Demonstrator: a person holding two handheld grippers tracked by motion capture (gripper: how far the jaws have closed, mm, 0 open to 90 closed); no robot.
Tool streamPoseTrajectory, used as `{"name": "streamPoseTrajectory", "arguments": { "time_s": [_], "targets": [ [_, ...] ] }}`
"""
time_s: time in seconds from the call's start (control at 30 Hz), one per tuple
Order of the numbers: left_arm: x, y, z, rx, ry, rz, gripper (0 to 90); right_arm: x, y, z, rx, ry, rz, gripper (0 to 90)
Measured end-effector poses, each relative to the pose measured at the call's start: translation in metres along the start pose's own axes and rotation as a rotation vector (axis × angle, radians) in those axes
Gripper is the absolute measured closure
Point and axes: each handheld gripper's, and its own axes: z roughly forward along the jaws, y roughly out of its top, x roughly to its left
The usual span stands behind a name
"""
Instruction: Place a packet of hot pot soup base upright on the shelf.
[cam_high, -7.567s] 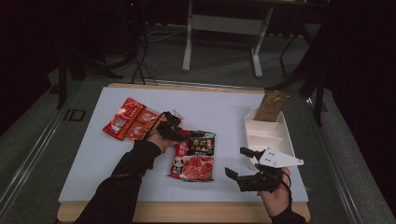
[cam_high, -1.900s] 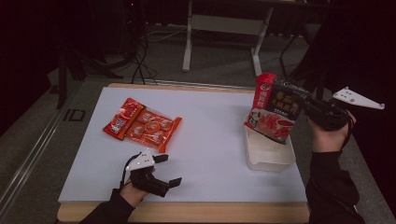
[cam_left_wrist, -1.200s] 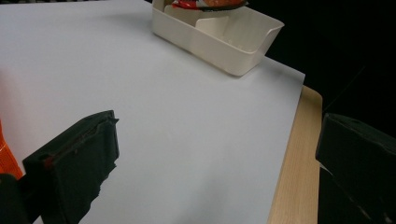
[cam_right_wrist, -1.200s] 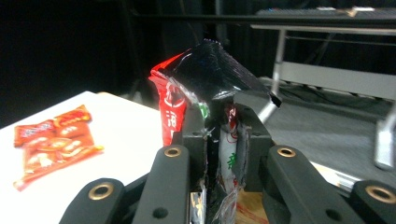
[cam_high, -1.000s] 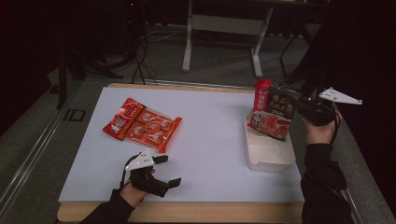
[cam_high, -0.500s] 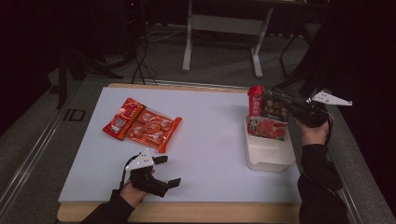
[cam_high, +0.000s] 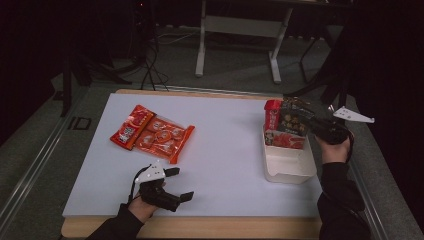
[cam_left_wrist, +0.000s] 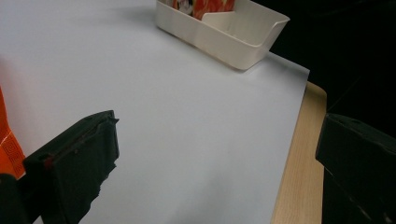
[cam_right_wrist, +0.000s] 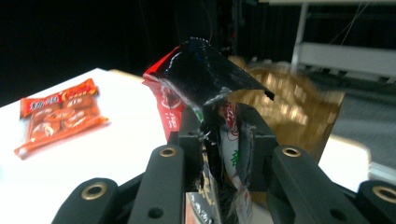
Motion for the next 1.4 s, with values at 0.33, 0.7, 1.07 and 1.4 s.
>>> {"name": "streamPoseTrajectory", "arguments": {
  "time_s": [0.33, 0.7, 1.07, 1.4],
  "targets": [
    [0.0, 0.0, 0.001, 0.003, 0.002, 0.003, 0.0, -0.007, -0.017, -0.018, -0.004, -0.029, 0.045, 68.8],
    [0.001, -0.001, 0.001, 0.006, 0.014, 0.011, 0.0, 0.017, 0.017, -0.039, -0.012, -0.13, -0.001, 42.1],
    [0.002, 0.001, 0.0, -0.011, 0.032, 0.033, 0.0, 0.06, 0.051, -0.048, -0.066, -0.078, -0.082, 36.5],
    [0.004, 0.002, -0.003, 0.02, 0.013, -0.001, 0.0, 0.106, 0.044, -0.032, -0.056, 0.02, -0.081, 12.5]
  ]
}}
